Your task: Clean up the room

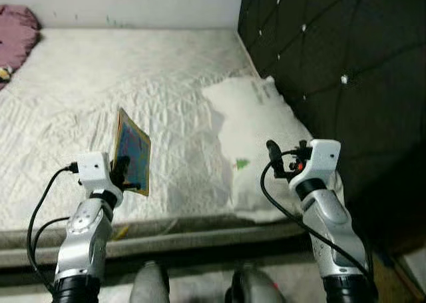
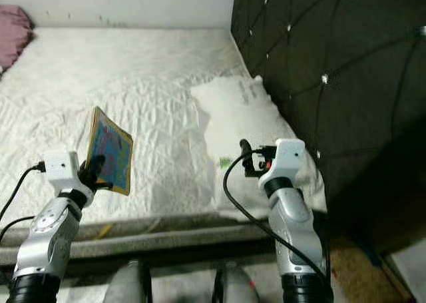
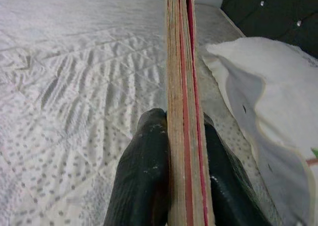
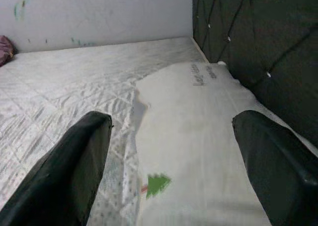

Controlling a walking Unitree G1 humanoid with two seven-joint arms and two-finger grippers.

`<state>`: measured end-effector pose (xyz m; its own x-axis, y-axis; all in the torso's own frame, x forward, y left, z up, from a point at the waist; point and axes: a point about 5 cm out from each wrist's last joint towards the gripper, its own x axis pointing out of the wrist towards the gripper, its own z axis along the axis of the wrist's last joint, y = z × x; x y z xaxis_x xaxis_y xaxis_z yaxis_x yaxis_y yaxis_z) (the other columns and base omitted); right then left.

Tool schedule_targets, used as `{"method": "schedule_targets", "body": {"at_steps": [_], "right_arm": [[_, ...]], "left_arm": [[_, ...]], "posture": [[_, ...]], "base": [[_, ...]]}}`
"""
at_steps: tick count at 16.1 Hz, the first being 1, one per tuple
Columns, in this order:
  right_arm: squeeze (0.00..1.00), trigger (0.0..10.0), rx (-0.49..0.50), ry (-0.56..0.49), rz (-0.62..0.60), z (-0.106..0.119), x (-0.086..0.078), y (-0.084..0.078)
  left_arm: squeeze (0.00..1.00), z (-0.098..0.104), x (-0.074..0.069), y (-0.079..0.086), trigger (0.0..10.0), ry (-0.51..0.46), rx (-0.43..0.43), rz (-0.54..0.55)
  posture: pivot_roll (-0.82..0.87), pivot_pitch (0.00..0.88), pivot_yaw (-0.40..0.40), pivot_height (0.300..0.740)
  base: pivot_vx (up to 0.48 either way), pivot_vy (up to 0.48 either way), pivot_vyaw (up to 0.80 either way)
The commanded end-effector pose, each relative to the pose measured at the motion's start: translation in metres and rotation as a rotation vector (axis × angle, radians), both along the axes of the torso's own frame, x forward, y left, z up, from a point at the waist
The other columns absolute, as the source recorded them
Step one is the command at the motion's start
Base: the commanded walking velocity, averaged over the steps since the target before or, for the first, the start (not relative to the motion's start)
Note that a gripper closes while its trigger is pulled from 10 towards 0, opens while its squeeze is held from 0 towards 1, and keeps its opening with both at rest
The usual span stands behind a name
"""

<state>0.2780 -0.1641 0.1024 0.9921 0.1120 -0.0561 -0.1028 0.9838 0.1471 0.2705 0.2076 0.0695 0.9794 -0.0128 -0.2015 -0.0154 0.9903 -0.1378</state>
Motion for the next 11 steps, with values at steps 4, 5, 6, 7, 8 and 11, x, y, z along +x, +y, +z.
{"method": "schedule_targets", "body": {"at_steps": [4, 5, 6, 7, 8, 11], "right_arm": [[0.0, 10.0, -0.003, 0.006, 0.002, 0.0001, 0.0001, -0.0025], [0.0, 10.0, -0.003, 0.008, 0.005, -0.0002, 0.0001, -0.0017], [0.0, 10.0, -0.004, 0.009, 0.009, -0.0005, 0.0004, -0.0009], [0.0, 10.0, -0.005, 0.008, 0.011, -0.0001, 0.0013, -0.0006], [0.0, 10.0, -0.008, 0.004, 0.015, 0.001, 0.0035, -0.0002], [0.0, 10.0, -0.02, -0.014, 0.024, 0.0047, 0.0062, 0.0002]], "left_arm": [[0.0, 0.0114, 0.0031, -0.005, 10.0, -0.064, -0.007, -0.023], [0.0, 0.0114, 0.003, -0.0048, 10.0, -0.064, -0.007, -0.022], [0.0, 0.0125, 0.003, -0.0043, 10.0, -0.074, -0.008, -0.025], [0.0, 0.0133, 0.0036, -0.0036, 10.0, -0.079, -0.008, -0.025], [0.0, 0.0144, 0.0051, -0.0026, 10.0, -0.083, -0.008, -0.026], [0.0, 0.0171, 0.0067, -0.0015, 10.0, -0.096, -0.006, -0.027]], "posture": [[-0.02, 0.0, -0.048, 0.653], [-0.01, 0.0, -0.048, 0.653], [-0.01, 0.0, -0.046, 0.653], [-0.01, 0.0, -0.043, 0.653], [-0.02, 0.0, -0.039, 0.653], [-0.02, 0.0, -0.039, 0.653]], "base": [[0.0, 0.0, 0.0], [0.0, 0.0, 0.0], [0.0, 0.0, 0.0], [0.0, 0.0, 0.0], [0.0, 0.0, 0.0], [0.176, 0.0, 0.0]]}}
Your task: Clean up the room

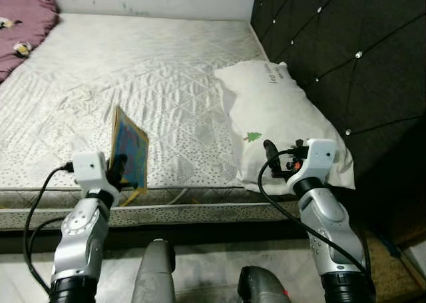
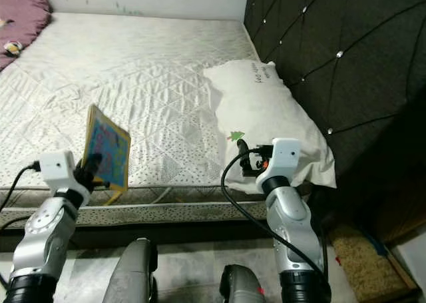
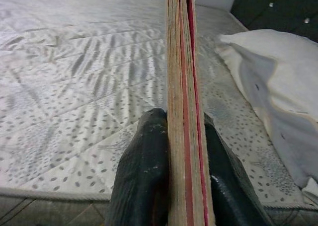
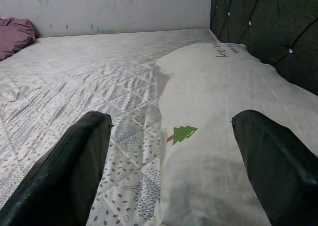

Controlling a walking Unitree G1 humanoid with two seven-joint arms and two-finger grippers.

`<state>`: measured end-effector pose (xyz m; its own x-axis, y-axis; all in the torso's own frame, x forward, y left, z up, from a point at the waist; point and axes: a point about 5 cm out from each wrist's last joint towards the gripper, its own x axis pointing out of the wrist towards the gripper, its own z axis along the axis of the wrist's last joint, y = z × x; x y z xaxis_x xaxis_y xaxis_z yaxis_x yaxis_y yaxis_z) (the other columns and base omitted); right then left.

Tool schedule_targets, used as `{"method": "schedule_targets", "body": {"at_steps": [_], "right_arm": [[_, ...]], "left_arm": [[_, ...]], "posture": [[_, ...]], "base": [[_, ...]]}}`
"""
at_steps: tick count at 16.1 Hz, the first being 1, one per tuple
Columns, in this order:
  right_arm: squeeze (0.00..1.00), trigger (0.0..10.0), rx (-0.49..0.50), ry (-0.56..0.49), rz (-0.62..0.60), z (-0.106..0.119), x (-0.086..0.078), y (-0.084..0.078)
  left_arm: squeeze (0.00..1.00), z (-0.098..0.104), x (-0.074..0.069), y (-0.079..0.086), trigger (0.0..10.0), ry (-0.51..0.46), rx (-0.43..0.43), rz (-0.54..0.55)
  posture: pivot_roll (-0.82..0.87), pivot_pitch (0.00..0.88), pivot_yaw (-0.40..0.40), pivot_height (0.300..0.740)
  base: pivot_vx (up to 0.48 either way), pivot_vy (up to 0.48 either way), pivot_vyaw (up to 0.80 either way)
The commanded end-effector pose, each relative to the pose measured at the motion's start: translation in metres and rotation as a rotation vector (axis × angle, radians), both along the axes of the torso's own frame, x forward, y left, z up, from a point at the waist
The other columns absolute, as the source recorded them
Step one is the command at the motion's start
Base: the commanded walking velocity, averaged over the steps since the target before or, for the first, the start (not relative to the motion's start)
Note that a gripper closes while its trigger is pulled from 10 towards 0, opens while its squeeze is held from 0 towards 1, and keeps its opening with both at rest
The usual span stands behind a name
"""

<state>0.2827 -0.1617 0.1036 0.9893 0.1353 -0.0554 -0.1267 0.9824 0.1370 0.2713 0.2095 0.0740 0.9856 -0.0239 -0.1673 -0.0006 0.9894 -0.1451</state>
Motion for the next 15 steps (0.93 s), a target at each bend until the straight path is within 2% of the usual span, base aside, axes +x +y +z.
{"method": "schedule_targets", "body": {"at_steps": [1, 15], "right_arm": [[0.0, 10.0, -0.011, -0.015, 0.006, 0.0039, 0.0018, -0.0018], [0.0, 10.0, -0.025, -0.019, 0.04, 0.0043, -0.0017, 0.0003]], "left_arm": [[0.0, 0.0128, 0.006, -0.0037, 10.0, -0.064, -0.001, -0.018], [0.0, 0.0073, 0.0045, -0.0057, 10.0, -0.045, -0.02, -0.008]], "posture": [[-0.02, 0.0, -0.039, 0.653], [-0.03, 0.0, -0.044, 0.653]], "base": [[0.326, 0.0, 0.0], [0.393, 0.0, 0.0]]}}
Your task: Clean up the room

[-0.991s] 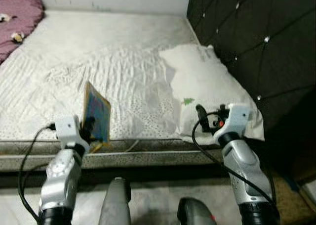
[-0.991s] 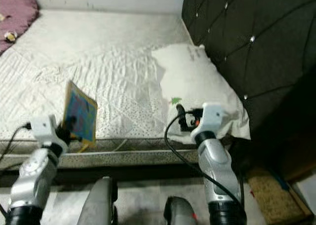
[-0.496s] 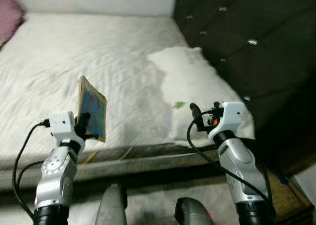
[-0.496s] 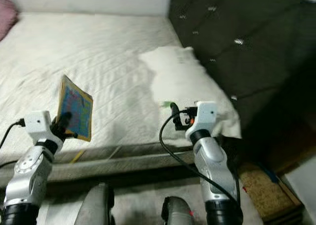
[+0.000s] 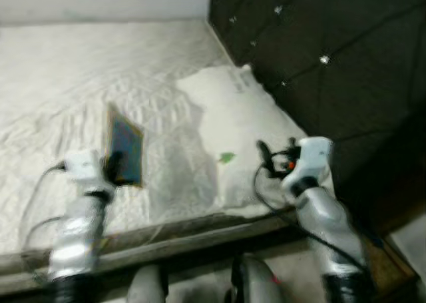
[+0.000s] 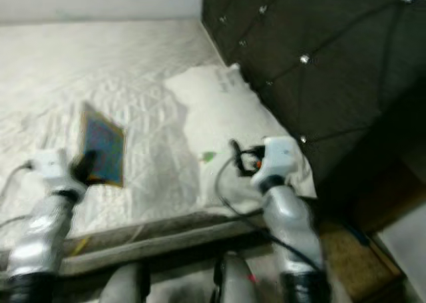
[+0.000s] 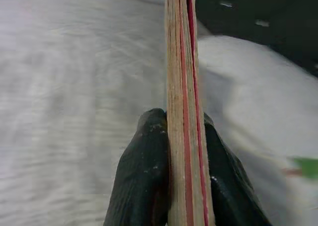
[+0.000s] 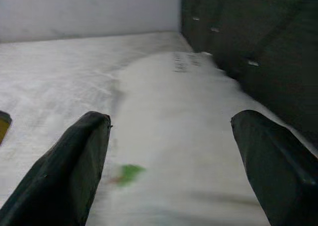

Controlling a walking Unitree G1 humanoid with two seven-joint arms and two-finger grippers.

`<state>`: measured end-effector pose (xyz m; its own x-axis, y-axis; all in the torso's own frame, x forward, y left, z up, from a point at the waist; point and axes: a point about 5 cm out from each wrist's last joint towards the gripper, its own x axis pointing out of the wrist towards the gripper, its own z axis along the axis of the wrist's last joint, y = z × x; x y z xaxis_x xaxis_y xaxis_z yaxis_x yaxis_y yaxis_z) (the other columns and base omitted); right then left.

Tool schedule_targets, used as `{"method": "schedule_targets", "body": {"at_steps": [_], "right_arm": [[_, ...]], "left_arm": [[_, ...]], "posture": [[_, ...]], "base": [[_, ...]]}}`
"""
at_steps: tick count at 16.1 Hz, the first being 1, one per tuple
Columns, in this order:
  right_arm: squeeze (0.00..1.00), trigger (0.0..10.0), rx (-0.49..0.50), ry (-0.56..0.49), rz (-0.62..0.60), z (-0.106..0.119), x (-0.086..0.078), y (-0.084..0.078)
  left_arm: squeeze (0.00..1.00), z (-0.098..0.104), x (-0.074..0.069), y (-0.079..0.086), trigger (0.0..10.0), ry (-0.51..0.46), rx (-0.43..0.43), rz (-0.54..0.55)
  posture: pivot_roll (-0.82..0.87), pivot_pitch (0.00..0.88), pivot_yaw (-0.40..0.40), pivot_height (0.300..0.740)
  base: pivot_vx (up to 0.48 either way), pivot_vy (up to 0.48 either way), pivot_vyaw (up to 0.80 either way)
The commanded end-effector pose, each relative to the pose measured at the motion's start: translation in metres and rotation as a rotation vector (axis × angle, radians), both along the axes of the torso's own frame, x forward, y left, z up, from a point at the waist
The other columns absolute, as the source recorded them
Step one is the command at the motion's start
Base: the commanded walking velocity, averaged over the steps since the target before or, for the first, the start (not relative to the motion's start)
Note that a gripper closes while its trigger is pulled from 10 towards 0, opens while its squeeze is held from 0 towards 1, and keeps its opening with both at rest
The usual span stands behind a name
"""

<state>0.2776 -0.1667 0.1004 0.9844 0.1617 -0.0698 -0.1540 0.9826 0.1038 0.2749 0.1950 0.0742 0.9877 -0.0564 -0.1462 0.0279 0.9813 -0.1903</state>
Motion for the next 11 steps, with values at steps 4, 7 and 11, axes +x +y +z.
{"method": "schedule_targets", "body": {"at_steps": [4, 7, 11], "right_arm": [[0.0, 10.0, 0.019, -0.029, 0.024, 0.008, 0.002, 0.006], [0.0, 10.0, 0.012, -0.026, 0.03, 0.008, -0.001, 0.004], [0.0, 10.0, -0.007, -0.013, 0.035, 0.006, -0.004, -0.003]], "left_arm": [[0.0, 0.002, 0.007, 0.017, 10.0, 0.018, -0.065, 0.093], [0.0, -0.001, 0.016, 0.016, 10.0, 0.05, -0.153, 0.118], [0.0, -0.001, 0.034, 0.016, 10.0, 0.042, -0.325, 0.164]], "posture": [[-0.04, 0.0, -0.048, 0.638], [-0.04, 0.0, -0.053, 0.613], [-0.04, 0.0, -0.061, 0.608]], "base": [[0.0, 0.0, 0.0], [0.0, 0.0, 0.0], [0.0, 0.0, 0.0]]}}
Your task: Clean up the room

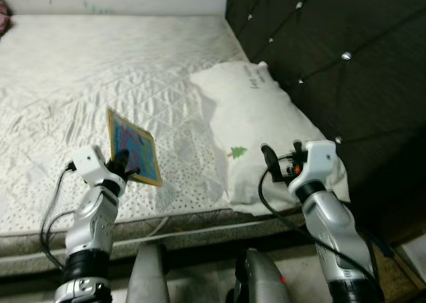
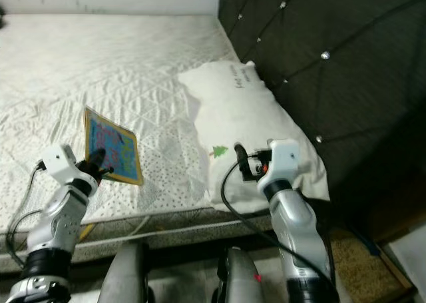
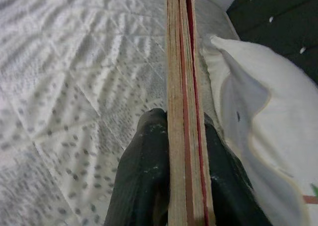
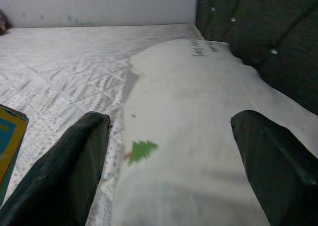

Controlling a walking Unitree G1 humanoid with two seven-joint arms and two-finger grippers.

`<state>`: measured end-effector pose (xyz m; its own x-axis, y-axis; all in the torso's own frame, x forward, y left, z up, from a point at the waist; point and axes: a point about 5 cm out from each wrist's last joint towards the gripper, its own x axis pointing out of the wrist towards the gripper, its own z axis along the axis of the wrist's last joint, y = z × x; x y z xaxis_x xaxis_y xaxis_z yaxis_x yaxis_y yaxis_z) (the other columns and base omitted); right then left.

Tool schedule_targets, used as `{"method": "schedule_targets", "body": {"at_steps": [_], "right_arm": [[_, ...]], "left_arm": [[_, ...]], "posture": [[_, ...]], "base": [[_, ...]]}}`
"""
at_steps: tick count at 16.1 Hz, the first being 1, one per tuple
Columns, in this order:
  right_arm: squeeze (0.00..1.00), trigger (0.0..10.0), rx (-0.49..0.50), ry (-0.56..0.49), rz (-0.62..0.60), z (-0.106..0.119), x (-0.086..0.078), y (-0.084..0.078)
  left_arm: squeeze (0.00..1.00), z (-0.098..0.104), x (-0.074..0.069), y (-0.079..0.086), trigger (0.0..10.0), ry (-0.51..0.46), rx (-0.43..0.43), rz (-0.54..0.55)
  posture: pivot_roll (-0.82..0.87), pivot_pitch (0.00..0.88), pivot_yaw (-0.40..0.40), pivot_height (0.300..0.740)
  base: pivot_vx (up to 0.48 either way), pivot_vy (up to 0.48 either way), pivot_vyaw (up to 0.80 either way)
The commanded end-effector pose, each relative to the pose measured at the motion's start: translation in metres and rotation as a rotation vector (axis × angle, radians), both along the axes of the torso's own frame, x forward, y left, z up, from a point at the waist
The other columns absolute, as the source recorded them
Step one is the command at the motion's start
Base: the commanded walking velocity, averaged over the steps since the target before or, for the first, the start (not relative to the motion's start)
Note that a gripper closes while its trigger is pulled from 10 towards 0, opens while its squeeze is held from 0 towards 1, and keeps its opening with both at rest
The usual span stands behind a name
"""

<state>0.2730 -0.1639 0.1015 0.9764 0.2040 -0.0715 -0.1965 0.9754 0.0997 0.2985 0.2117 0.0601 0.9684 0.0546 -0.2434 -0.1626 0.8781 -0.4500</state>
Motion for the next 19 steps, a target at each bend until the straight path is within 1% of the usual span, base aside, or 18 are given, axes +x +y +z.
{"method": "schedule_targets", "body": {"at_steps": [1, 2, 4, 5, 6, 7, 8, 10, 12, 15, 18, 19], "right_arm": [[0.0, 10.0, -0.005, -0.012, -0.011, 0.005, 0.001, -0.007], [0.0, 10.0, -0.006, -0.011, -0.012, 0.005, -0.001, -0.008], [0.0, 10.0, 0.009, -0.008, 0.01, 0.008, -0.006, -0.007], [0.0, 10.0, 0.021, -0.006, 0.025, 0.008, -0.01, -0.006], [0.0, 10.0, 0.026, 0.004, 0.028, 0.008, -0.016, -0.007], [0.0, 10.0, 0.022, 0.023, 0.038, 0.006, -0.025, -0.007], [0.0, 10.0, 0.013, 0.045, 0.046, 0.002, -0.034, -0.008], [0.0, 10.0, 0.008, 0.057, 0.042, 0.002, -0.041, -0.013], [0.0, 10.0, 0.006, 0.057, 0.034, 0.005, -0.043, -0.02], [0.0, 10.0, -0.01, 0.053, 0.046, 0.01, -0.042, -0.021], [0.0, 10.0, -0.038, 0.049, 0.065, 0.013, -0.038, -0.019], [0.0, 10.0, -0.054, 0.036, 0.07, 0.015, -0.036, -0.019]], "left_arm": [[0.0, 0.013, 0.012, -0.001, 10.0, -0.055, -0.058, 0.015], [0.0, 0.011, 0.018, -0.005, 10.0, -0.029, -0.103, 0.01], [0.0, 0.008, 0.022, -0.013, 10.0, 0.003, -0.165, -0.014], [0.0, 0.008, 0.023, -0.016, 10.0, 0.001, -0.177, -0.032], [0.0, 0.008, 0.025, -0.017, 10.0, -0.003, -0.176, -0.04], [0.0, 0.006, 0.028, -0.018, 10.0, 0.016, -0.2, -0.036], [0.0, 0.005, 0.032, -0.018, 10.0, 0.023, -0.253, -0.026], [0.0, 0.005, 0.037, -0.018, 10.0, 0.025, -0.283, -0.001], [0.0, 0.003, 0.039, -0.02, 10.0, 0.033, -0.288, 0.002], [0.0, 0.0, 0.04, -0.022, 10.0, 0.041, -0.277, 0.01], [0.0, -0.001, 0.041, -0.02, 10.0, 0.041, -0.272, 0.025], [0.0, 0.0, 0.042, -0.02, 10.0, 0.032, -0.28, 0.025]], "posture": [[-0.04, 0.0, -0.061, 0.608], [-0.05, 0.0, -0.061, 0.608], [-0.06, 0.0, -0.061, 0.608], [-0.06, 0.0, -0.063, 0.603], [-0.06, 0.0, -0.069, 0.593], [-0.06, 0.0, -0.073, 0.583], [-0.07, 0.0, -0.071, 0.578], [-0.09, 0.0, -0.067, 0.578], [-0.1, 0.0, -0.066, 0.57], [-0.11, 0.0, -0.073, 0.536], [-0.11, 0.0, -0.078, 0.536], [-0.11, 0.0, -0.078, 0.536]], "base": [[0.0, 0.0, 0.0], [0.0, 0.0, 0.0], [0.0, 0.0, 0.0], [0.0, 0.0, 0.0], [0.0, 0.0, 0.0], [0.0, 0.0, 0.0], [0.0, 0.0, 0.0], [0.0, 0.0, 0.0], [0.0, 0.0, 0.0], [0.0, 0.0, 0.0], [0.0, 0.0, 0.0], [0.0, 0.0, 0.8]]}}
